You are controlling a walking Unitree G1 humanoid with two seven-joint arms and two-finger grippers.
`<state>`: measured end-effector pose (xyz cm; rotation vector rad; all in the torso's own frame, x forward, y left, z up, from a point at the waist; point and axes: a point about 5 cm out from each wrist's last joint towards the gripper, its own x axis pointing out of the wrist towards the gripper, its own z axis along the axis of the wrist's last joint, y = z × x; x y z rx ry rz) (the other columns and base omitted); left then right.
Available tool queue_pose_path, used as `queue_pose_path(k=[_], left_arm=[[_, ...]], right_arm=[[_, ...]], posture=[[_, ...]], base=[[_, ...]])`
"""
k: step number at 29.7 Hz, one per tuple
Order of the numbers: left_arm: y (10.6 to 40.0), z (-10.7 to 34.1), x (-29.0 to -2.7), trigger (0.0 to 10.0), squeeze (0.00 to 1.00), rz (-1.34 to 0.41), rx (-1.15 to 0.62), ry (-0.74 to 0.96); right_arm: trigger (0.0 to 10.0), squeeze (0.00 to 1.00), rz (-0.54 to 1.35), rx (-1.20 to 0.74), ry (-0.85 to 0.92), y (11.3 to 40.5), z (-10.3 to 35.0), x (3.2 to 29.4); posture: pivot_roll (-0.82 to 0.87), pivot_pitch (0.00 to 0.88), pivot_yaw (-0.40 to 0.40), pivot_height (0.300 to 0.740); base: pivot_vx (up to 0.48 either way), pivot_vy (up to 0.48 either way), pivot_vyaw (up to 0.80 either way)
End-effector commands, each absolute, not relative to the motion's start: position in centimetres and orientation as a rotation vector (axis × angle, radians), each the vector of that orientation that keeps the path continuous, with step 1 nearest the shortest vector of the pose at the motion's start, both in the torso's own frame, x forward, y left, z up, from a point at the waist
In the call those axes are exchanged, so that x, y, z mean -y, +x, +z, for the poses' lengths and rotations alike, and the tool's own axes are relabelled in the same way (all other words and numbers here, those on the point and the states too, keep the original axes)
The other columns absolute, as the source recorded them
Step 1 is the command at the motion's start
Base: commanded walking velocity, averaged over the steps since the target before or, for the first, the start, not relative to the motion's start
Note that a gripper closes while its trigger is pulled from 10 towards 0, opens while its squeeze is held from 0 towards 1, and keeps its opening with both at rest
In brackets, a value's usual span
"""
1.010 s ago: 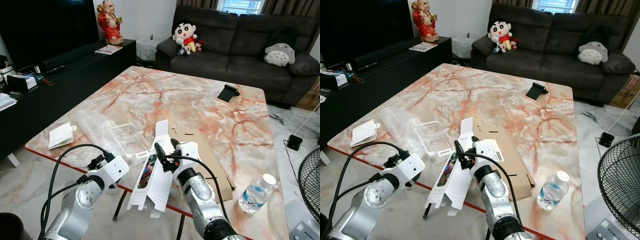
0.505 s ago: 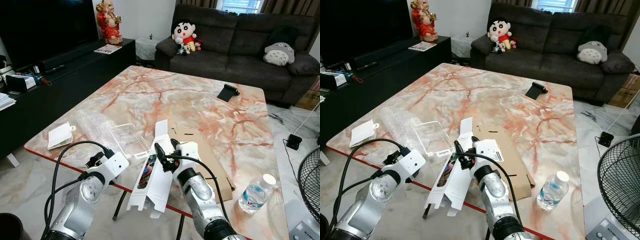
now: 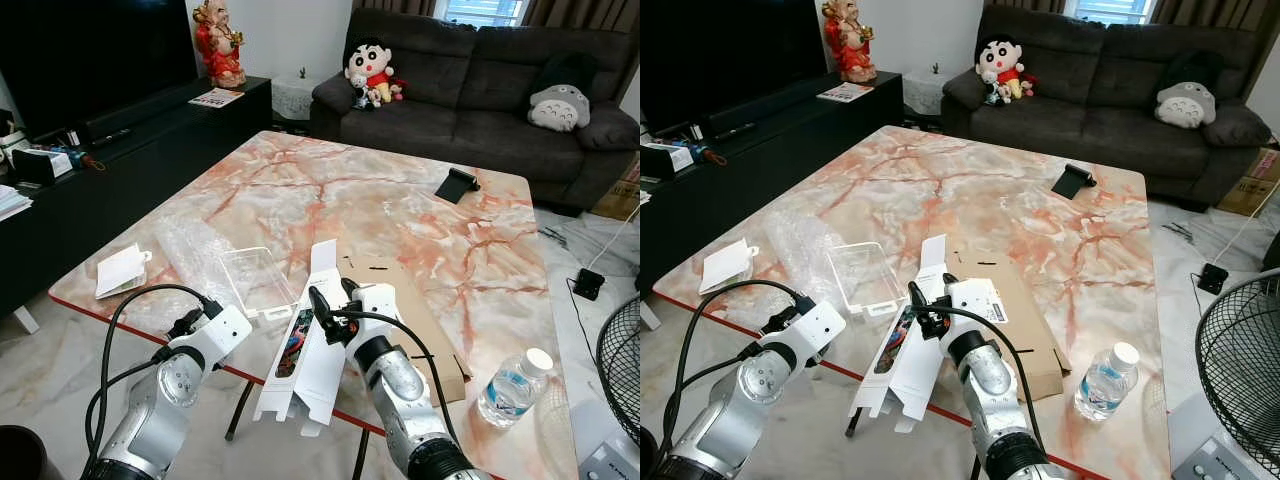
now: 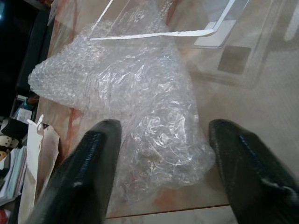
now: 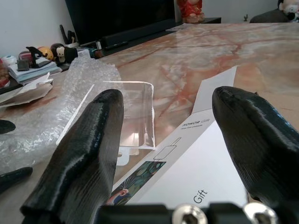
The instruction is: Picking trash to rubbish bin
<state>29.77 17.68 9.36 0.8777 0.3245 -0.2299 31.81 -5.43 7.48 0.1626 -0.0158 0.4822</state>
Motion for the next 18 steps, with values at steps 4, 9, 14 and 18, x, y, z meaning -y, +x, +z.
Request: queue_pose_path(k=[4,9,14,18], left_arm=[[30.2,9.8,-17.6,0.0,0.0,-0.223,-0.313,0.905],[30.2,9.9,-17.5,0.0,0.0,-0.224,-0.307,0.908],[30.3,10.3,-17.4,0.0,0.0,-0.228,-0.297,0.911],[30.4,11.3,-17.4,0.0,0.0,-0.26,-0.282,0.921]], right_arm=[[10.0,0.0,0.488,0.008,0.17,31.8,7.5,4.9],[10.0,0.0,0.488,0.007,0.169,31.8,7.5,4.9],[10.0,0.0,0.489,0.007,0.169,31.8,7.5,4.9],[10.0,0.0,0.49,0.007,0.169,31.8,7.5,4.9]], posture=[[0.07,0.012,-0.065,0.74],[0.07,0.01,-0.065,0.74],[0.07,0.01,-0.065,0.74],[0.08,0.012,-0.066,0.74]], base=[[0.0,0.0,0.0],[0.0,0.0,0.0],[0.0,0.0,0.0],[0.0,0.0,0.0]])
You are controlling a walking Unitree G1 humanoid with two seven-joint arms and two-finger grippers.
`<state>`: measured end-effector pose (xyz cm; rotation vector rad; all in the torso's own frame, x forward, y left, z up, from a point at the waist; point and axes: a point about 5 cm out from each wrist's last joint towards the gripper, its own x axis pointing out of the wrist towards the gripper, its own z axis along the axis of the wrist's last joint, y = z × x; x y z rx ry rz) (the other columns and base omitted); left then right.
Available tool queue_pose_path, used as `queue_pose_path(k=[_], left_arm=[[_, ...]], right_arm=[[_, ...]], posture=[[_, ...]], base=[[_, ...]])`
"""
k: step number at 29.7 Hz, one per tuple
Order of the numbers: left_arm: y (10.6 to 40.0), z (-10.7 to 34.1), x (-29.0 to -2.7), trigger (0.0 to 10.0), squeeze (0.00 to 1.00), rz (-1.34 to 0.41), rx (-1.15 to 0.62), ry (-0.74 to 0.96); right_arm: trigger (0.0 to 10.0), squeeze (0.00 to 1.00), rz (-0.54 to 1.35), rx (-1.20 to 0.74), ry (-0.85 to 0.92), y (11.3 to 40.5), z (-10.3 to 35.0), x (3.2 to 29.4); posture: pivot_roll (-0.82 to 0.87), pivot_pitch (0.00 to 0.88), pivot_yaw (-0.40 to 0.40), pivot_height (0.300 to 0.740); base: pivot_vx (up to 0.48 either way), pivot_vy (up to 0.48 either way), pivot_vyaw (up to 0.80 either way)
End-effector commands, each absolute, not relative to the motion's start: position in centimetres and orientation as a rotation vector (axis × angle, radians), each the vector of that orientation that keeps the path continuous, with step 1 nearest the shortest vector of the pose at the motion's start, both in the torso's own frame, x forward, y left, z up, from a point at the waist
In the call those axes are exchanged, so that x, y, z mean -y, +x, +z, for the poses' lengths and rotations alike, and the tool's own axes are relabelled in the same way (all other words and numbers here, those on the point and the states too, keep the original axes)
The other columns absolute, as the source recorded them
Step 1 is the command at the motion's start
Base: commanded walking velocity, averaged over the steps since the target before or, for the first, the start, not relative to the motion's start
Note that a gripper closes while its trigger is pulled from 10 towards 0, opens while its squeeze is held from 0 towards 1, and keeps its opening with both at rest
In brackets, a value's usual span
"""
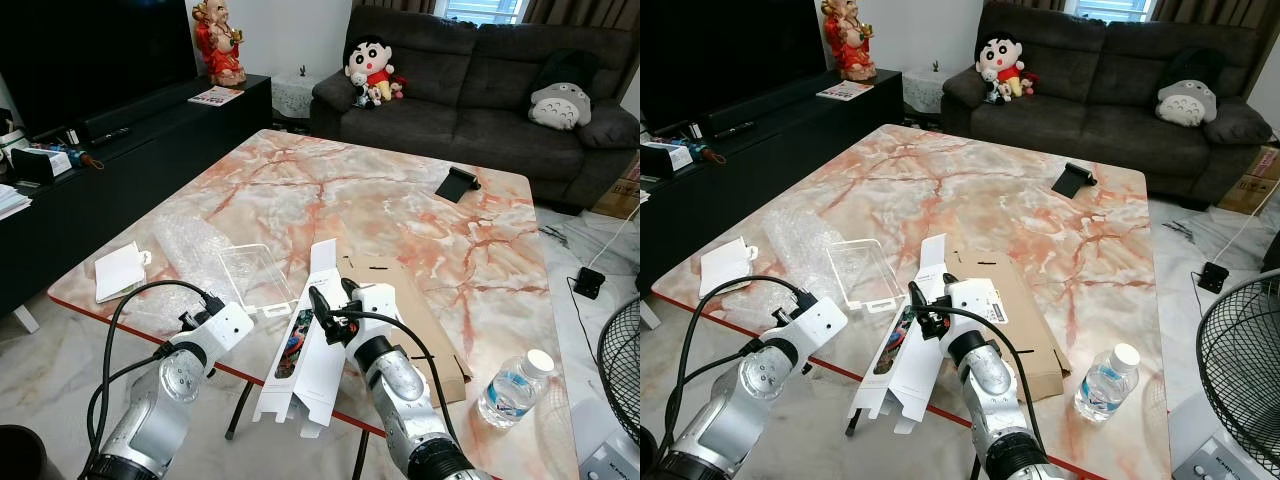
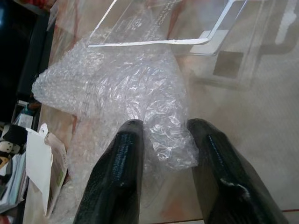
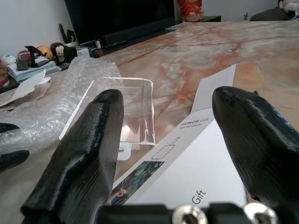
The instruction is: Picking trash to rubbish bin
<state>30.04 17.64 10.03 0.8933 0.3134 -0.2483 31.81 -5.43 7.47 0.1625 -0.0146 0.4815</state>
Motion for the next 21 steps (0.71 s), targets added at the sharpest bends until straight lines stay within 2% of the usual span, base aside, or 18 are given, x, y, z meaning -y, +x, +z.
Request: queue_pose_path(k=[1,3,4,5,6,7,8,13,21], left_arm=[[30.4,11.5,-17.4,0.0,0.0,-0.272,-0.278,0.929],[30.4,12.1,-17.5,0.0,0.0,-0.298,-0.276,0.934],[30.3,12.6,-17.5,0.5,0.0,-0.317,-0.275,0.926],[30.3,12.9,-17.6,1.5,0.0,-0.323,-0.273,0.928],[30.3,13.4,-17.7,4.0,0.0,-0.322,-0.265,0.938],[30.3,13.4,-17.7,4.0,0.0,-0.322,-0.265,0.938],[30.4,14.2,-17.9,10.0,0.0,-0.322,-0.252,0.946],[30.5,16.6,-18.4,10.0,0.0,-0.328,-0.224,0.947],[29.8,22.7,-19.3,10.0,0.0,-0.408,-0.14,0.842]], right_arm=[[10.0,0.0,0.491,0.006,0.168,31.8,7.5,4.9],[10.0,0.0,0.491,0.005,0.168,31.8,7.5,4.9],[10.0,0.0,0.492,0.005,0.168,31.8,7.5,4.9],[10.0,0.0,0.493,0.005,0.169,31.8,7.5,4.9],[10.0,0.0,0.493,0.005,0.169,31.8,7.5,4.9],[10.0,0.0,0.493,0.005,0.169,31.8,7.5,4.9],[10.0,0.0,0.495,0.004,0.17,31.8,7.5,4.9],[10.0,0.0,0.506,0.005,0.176,31.8,7.6,4.6],[10.0,0.0,0.532,0.005,0.178,31.7,7.6,4.4]], posture=[[0.08,0.012,-0.067,0.74],[0.08,0.012,-0.067,0.74],[0.08,0.012,-0.067,0.74],[0.08,0.012,-0.067,0.74],[0.08,0.011,-0.068,0.74],[0.08,0.011,-0.068,0.74],[0.09,0.011,-0.067,0.74],[0.09,0.011,-0.069,0.74],[0.1,0.01,-0.074,0.74]], base=[[0.0,0.0,0.0],[0.0,0.0,0.0],[0.0,0.0,0.0],[0.0,0.0,0.0],[0.0,0.0,0.0],[0.0,0.0,0.0],[0.0,0.0,0.0],[0.0,0.0,0.0],[0.0,0.0,0.0]])
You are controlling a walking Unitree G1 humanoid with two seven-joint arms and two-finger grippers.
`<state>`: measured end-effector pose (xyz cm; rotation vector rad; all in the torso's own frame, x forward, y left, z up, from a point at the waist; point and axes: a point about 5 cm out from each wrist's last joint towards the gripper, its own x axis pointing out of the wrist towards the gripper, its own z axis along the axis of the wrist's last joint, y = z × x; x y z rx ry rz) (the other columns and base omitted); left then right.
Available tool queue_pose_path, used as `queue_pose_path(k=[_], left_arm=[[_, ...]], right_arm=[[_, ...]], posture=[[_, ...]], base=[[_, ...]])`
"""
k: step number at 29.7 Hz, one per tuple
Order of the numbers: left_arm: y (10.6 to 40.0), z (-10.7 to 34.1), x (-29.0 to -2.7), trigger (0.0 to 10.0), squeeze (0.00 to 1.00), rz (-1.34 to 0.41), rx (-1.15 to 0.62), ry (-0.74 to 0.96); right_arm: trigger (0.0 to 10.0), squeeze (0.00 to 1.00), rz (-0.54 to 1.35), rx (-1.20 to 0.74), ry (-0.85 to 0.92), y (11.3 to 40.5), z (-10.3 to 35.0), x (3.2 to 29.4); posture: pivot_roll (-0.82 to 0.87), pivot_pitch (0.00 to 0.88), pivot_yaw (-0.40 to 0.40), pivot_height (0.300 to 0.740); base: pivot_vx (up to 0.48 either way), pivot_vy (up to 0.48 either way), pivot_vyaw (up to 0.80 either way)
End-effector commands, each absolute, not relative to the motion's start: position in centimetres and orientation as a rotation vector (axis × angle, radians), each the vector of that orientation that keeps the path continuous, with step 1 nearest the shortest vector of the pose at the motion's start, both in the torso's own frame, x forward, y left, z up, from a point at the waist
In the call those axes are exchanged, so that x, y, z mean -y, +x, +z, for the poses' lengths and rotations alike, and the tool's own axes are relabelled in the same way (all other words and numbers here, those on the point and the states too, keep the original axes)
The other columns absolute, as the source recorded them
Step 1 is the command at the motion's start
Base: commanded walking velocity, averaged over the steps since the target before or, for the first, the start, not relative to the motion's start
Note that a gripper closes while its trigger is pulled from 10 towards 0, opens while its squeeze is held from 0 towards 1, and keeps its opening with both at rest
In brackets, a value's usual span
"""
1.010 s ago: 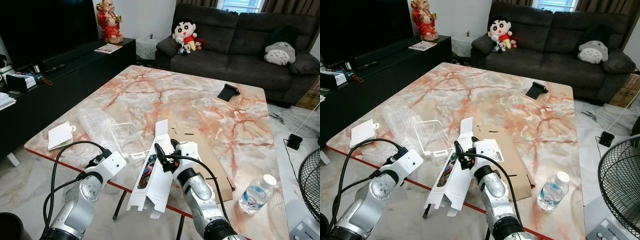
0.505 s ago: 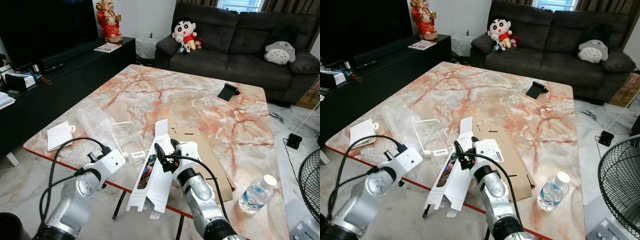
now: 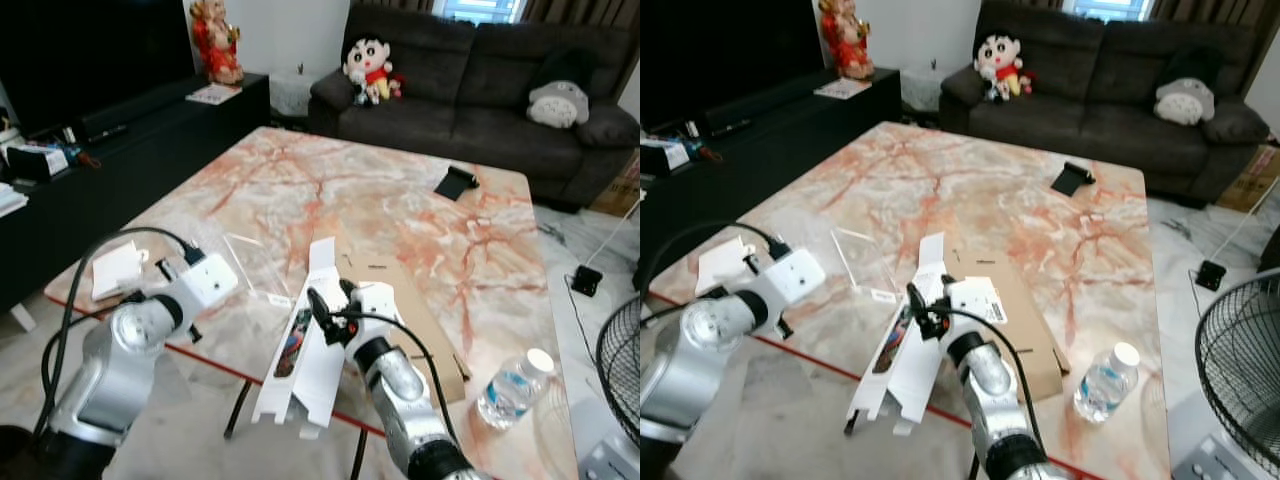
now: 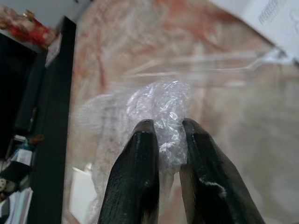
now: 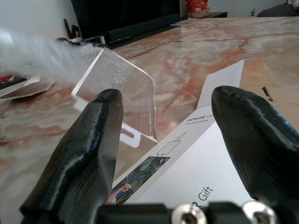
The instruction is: Picking trash to rubbish bin
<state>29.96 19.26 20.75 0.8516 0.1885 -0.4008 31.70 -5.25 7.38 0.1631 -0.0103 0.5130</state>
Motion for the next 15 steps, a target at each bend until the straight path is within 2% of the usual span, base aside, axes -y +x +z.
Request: queue_pose_path(k=[1,6,15], left_arm=[[29.7,22.9,-19.4,10.0,0.0,-0.42,-0.138,0.846],[29.2,25.7,-20.0,10.0,0.0,-0.431,-0.053,0.777],[29.5,30.1,-20.9,10.0,0.0,-0.308,0.143,0.599]], right_arm=[[10.0,0.0,0.534,0.005,0.178,31.7,7.6,4.4],[10.0,0.0,0.554,0.009,0.185,31.7,7.7,4.0],[10.0,0.0,0.566,0.006,0.186,31.6,7.7,3.9]], posture=[[0.1,0.01,-0.074,0.74],[0.11,0.007,-0.075,0.74],[0.11,0.007,-0.078,0.74]], base=[[0.0,0.0,0.0],[0.0,0.0,0.0],[0.0,0.0,0.0]])
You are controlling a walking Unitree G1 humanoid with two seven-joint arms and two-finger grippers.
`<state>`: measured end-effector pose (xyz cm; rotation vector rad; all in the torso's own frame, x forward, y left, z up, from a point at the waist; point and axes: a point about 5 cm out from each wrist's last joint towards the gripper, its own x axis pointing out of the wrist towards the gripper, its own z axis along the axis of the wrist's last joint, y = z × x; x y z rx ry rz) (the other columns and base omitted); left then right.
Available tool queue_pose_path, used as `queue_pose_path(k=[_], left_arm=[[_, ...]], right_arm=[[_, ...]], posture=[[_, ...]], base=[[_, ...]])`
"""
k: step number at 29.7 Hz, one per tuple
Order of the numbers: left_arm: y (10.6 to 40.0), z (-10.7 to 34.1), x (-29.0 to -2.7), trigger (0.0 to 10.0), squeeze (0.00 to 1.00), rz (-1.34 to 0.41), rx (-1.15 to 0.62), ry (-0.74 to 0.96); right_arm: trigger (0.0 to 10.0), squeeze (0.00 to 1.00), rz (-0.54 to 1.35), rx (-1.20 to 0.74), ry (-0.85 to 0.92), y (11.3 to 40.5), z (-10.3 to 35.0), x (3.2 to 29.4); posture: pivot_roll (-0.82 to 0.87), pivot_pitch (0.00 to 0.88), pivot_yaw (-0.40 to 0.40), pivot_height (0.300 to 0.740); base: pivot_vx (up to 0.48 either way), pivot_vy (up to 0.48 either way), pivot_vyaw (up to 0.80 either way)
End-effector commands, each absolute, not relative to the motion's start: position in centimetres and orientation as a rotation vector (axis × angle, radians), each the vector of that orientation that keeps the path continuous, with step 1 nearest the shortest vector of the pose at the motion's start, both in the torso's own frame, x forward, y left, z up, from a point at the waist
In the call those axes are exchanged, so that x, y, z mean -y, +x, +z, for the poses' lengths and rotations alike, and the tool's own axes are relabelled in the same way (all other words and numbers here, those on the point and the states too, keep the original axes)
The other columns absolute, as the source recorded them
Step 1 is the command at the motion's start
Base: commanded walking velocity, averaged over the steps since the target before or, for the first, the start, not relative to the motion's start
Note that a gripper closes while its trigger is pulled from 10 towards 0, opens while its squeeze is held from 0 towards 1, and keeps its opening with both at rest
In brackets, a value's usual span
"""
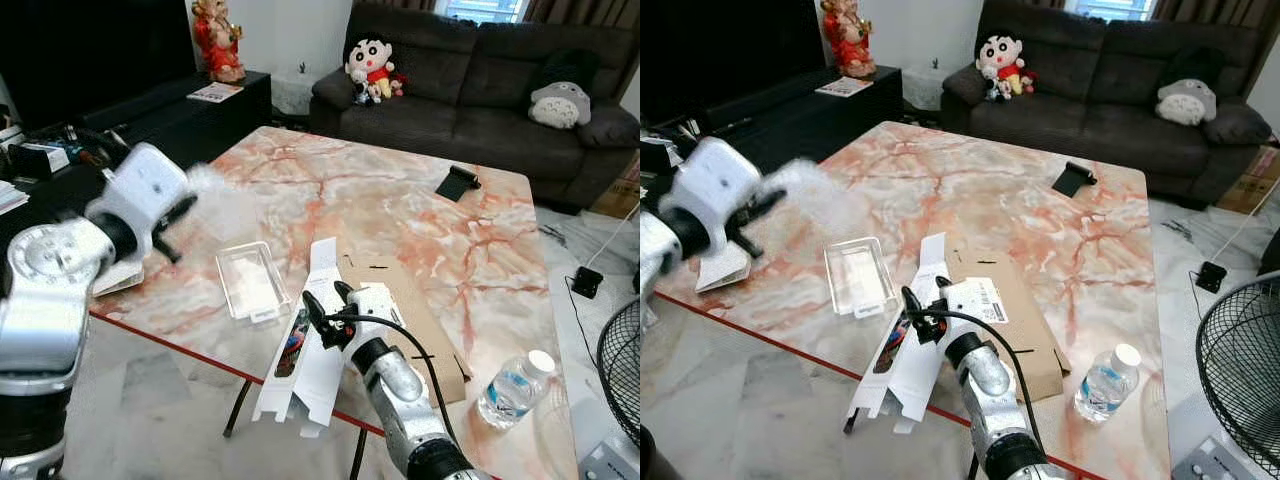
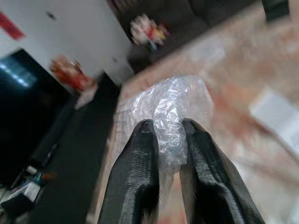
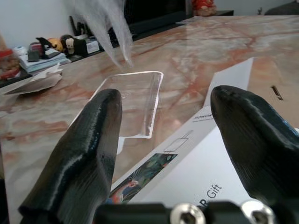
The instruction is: Picking trash to rubbish bin
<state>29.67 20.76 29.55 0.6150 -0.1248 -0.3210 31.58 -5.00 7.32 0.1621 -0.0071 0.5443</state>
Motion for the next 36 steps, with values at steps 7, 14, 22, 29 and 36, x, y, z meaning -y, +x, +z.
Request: queue_pose_path(k=[7,14,22,29,36], left_arm=[[30.8,31.7,-20.0,10.0,0.0,-0.067,0.45,0.331],[31.0,27.4,-16.9,10.0,0.0,-0.031,0.502,0.168],[30.7,24.3,-15.4,10.0,0.0,-0.028,0.535,0.199],[30.7,21.8,-15.1,10.0,0.0,-0.023,0.513,0.237],[30.6,21.1,-15.6,10.0,0.0,0.024,0.533,0.267]], right_arm=[[10.0,0.0,0.543,0.026,0.188,31.9,8.0,4.3],[10.0,0.0,0.489,0.153,0.212,33.1,10.9,4.6],[10.0,0.0,0.418,0.311,0.239,34.5,14.9,5.5],[10.0,0.0,0.41,0.353,0.225,34.7,16.2,5.3],[10.0,0.0,0.389,0.338,0.2,34.8,15.8,5.9]], posture=[[0.1,0.004,-0.076,0.74],[0.08,0.0,-0.064,0.74],[0.07,0.0,-0.057,0.74],[0.06,0.0,-0.054,0.74],[0.06,0.0,-0.054,0.74]], base=[[0.0,0.0,0.0],[0.0,0.0,0.0],[0.0,0.0,0.0],[0.0,0.0,0.0],[0.0,0.0,0.0]])
